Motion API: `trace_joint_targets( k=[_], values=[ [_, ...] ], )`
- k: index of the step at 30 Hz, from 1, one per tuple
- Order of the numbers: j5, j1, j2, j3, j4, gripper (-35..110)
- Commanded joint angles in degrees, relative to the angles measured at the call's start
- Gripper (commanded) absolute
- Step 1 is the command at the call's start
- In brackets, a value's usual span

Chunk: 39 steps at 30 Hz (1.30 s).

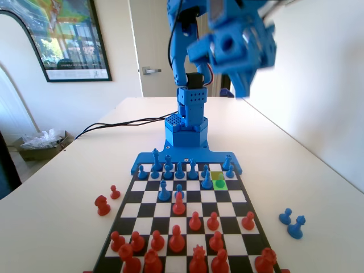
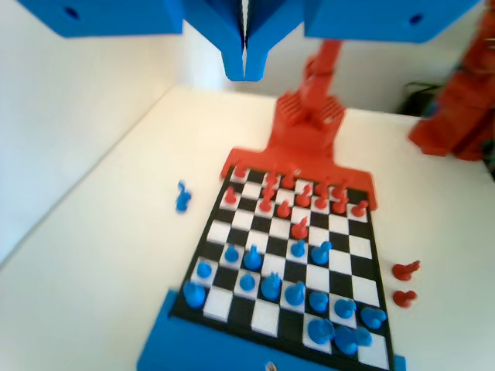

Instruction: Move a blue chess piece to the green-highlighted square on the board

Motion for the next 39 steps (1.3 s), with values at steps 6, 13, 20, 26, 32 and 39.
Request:
trace_joint_targets(
  k=[6, 13, 20, 26, 32, 39],
  values=[
    [1.93, 4.83, 10.02, -0.18, 1.23, 1],
    [-0.79, 8.61, 18.54, 5.8, 2.2, 1],
    [-3.6, 9.84, 25.84, 12.74, 2.99, 1],
    [-6.06, 10.72, 29.53, 16.0, 3.43, 1],
    [-6.5, 11.6, 32.43, 18.81, 2.11, 1],
    [-6.59, 12.92, 33.75, 19.51, 0.79, 1]
  ],
)
